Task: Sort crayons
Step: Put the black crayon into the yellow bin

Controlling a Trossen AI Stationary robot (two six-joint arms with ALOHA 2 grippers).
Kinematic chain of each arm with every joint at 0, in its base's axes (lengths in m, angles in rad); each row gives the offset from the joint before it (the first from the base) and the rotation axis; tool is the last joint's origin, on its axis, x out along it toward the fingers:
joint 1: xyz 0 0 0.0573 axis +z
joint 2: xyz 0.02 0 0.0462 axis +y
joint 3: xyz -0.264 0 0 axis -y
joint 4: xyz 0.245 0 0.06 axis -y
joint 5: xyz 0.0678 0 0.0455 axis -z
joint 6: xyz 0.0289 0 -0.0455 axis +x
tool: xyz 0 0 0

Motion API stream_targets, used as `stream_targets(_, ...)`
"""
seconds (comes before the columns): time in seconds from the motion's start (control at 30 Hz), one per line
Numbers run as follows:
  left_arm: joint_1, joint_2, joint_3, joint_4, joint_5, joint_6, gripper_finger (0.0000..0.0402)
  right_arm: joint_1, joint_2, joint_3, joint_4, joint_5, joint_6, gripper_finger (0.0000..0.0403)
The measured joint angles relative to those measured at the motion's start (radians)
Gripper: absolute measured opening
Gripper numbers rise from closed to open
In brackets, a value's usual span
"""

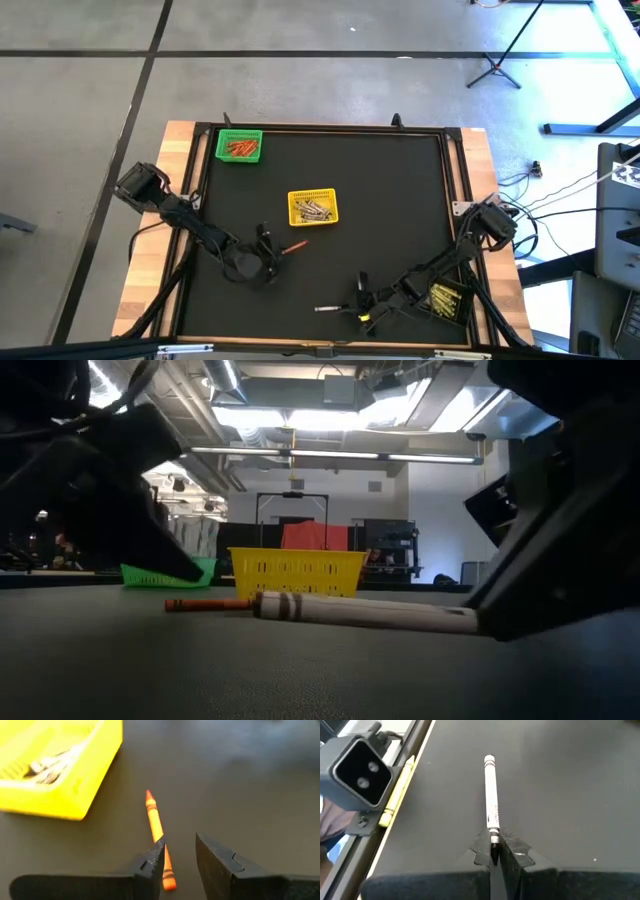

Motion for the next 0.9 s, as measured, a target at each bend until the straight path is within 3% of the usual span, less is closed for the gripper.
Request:
stream_targets(0.23, 0.001, 0.001, 0.000, -0.064, 0.015, -0.061, 0.0094, -0.013, -0.001, 0.001, 0.002, -0.001, -0.005, 0.0012)
stream_targets(0.4, 0.022, 0.012, 0.000, -0.119, -0.030, -0.062, 0.0094, -0.019, -0.002, 0.002, 0.004, 0.000, -0.006, 0.0015)
stream_targets(0.9, 0.030, 0.013, 0.000, -0.118, -0.034, -0.035, 0.0094, -0.048, -0.036, 0.003, 0.029, 0.025, -0.038, 0.0016)
